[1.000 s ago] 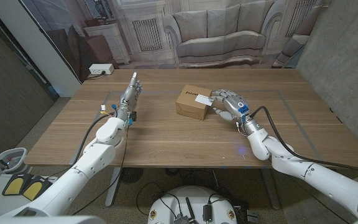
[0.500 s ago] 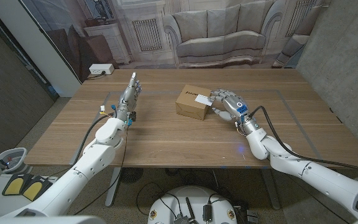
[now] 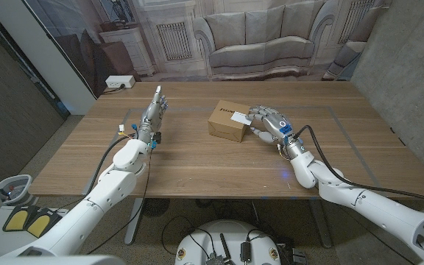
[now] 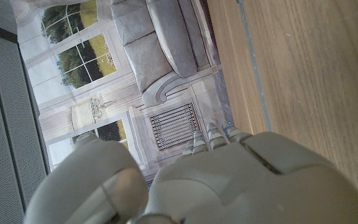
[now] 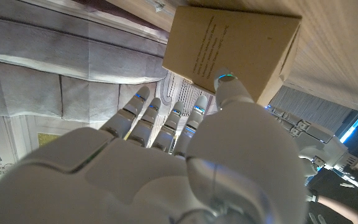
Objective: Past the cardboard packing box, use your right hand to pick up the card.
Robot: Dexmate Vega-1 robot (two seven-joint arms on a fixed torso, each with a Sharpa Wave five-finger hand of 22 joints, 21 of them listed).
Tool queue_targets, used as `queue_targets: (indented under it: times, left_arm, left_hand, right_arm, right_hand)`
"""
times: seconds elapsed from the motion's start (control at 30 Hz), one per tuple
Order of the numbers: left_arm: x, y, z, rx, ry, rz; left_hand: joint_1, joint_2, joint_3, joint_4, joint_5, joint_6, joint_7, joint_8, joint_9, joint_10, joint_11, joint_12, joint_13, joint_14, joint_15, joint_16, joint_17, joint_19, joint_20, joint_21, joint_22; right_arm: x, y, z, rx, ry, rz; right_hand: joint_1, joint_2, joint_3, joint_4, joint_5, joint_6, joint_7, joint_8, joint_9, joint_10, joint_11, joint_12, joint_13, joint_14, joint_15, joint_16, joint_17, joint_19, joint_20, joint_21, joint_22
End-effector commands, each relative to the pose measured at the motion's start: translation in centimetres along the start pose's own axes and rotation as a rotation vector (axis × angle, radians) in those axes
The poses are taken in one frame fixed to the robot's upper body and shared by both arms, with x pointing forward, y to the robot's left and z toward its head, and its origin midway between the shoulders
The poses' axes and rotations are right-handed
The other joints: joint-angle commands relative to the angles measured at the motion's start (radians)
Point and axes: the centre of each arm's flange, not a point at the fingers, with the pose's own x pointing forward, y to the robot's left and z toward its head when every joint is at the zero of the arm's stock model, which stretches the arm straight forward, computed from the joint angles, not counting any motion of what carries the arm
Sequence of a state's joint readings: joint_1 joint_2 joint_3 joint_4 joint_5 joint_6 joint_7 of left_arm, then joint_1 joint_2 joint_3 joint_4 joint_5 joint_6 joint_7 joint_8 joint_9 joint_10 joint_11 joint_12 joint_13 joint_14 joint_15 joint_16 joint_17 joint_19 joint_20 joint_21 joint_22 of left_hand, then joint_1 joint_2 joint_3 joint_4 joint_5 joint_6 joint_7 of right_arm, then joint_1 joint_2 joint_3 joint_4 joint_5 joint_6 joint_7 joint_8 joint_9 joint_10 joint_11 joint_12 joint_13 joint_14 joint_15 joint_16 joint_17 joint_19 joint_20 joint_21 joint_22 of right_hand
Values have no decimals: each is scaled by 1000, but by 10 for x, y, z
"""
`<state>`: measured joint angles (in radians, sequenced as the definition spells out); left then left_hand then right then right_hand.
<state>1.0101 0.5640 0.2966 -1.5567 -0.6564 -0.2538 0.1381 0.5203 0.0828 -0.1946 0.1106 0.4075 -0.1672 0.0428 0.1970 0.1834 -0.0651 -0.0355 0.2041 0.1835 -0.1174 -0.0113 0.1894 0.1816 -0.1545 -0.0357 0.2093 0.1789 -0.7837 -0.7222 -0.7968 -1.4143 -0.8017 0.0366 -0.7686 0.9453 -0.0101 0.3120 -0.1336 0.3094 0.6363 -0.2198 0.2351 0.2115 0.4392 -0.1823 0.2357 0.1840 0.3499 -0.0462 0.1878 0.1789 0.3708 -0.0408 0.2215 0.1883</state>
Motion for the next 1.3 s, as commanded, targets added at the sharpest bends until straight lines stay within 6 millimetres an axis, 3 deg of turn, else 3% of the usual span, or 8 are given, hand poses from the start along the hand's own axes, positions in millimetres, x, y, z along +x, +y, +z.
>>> queue_targets:
  times: [0.03, 1.03, 1.3]
  left_arm:
    - [4, -1, 0, 5, 5, 0]
    - [12, -2, -6, -7, 7, 9]
    - [16, -3, -6, -11, 6, 4]
  left_hand:
    - [5, 5, -9, -2, 6, 1, 1, -2, 3, -2, 0, 1, 4, -5, 5, -1, 3, -9, -13, -3, 6]
    - [6, 7, -14, -2, 6, 0, 1, -2, 3, -4, 0, 0, 4, -7, 6, -1, 3, -10, -12, -4, 6]
    - [7, 8, -16, -2, 6, -1, 0, -3, 3, -3, 1, 0, 4, -6, 6, -1, 3, -12, -11, -4, 6]
  right_arm:
    - [-1, 4, -4, 1, 7, -3]
    - [7, 6, -7, 8, -15, -51]
    - [3, 3, -5, 15, -23, -95]
  right_hand:
    - [-1, 2, 0, 5, -3, 14, -2, -2, 4, 12, -3, 0, 3, 12, -90, 4, 6, 9, -83, 9, 4]
    - [-9, 13, -4, 12, -6, 90, -2, 21, 6, 37, -16, 4, 3, 31, -97, 5, 6, 21, -86, 10, 4]
    - [-18, 19, -10, 18, -8, 143, -2, 36, 8, 69, -18, 11, 3, 60, -105, 10, 7, 41, -86, 15, 5]
